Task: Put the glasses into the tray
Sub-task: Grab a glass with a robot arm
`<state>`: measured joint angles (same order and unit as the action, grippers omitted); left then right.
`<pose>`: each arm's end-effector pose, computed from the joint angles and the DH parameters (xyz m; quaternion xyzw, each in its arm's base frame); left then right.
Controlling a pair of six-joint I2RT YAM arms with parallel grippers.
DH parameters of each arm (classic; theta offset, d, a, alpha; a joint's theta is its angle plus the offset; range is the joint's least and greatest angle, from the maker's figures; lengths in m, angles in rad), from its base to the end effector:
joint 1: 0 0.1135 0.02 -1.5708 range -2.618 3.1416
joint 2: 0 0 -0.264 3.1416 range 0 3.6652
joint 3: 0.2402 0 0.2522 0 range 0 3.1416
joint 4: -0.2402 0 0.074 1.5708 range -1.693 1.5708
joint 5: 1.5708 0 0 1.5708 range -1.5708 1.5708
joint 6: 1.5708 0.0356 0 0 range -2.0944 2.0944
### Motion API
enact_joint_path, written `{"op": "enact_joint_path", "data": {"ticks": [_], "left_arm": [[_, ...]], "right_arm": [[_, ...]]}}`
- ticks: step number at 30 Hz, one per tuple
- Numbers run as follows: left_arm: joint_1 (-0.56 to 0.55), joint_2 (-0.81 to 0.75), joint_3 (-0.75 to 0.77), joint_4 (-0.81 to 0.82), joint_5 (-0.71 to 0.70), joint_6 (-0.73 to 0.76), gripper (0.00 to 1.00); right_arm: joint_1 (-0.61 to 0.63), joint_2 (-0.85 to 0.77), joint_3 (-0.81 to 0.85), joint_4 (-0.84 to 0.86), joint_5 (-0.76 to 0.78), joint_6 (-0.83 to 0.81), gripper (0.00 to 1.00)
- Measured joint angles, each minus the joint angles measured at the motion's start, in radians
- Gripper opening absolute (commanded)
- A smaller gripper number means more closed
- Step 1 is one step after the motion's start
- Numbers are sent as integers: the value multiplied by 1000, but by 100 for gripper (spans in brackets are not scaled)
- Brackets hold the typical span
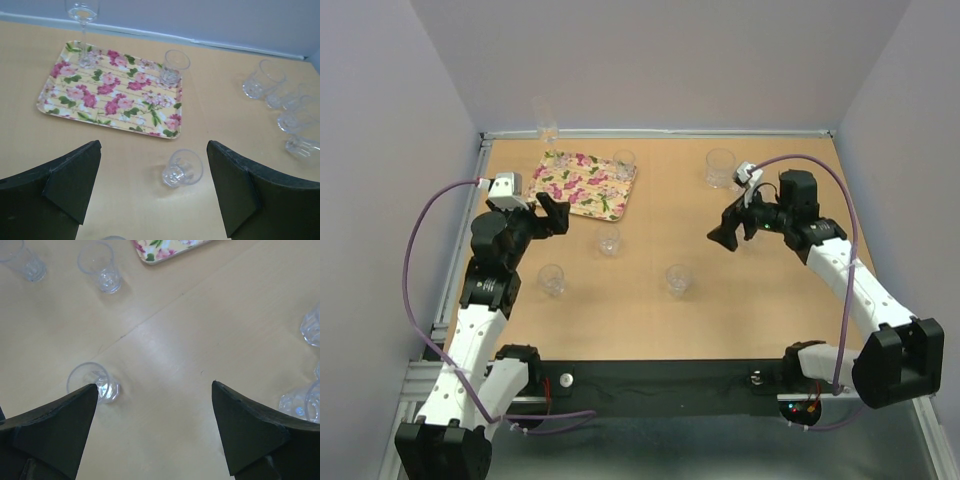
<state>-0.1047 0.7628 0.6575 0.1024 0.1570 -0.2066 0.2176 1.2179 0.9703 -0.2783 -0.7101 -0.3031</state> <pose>0.1866 -0.0252 0.3295 0.0194 0.7079 -0.1640 0.6868 0.2570 0.0806 0.3087 -0.3768 0.7405 0.2810 0.4803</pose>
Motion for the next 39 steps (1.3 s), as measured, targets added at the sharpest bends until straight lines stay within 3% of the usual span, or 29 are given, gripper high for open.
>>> {"op": "enact_joint_path", "data": {"ticks": [7,12,23,34,39], "left_arm": [[-5,50,2,22,112,-140,99],[-69,113,2,32,123,-212,99],[-282,301,78,33,-35,-247,98],[-301,465,112,-4,-212,-238,90],[-306,541,116,-15,-229,-235,76]], "right_arm": [[-54,-35,-89,11,-26,11,100],[-60,-51,-90,28,-14,14,100],[-60,-123,-90,67,16,14,100],[-60,-124,-90,70,23,14,100],[-60,-124,-90,70,26,14,100]]}}
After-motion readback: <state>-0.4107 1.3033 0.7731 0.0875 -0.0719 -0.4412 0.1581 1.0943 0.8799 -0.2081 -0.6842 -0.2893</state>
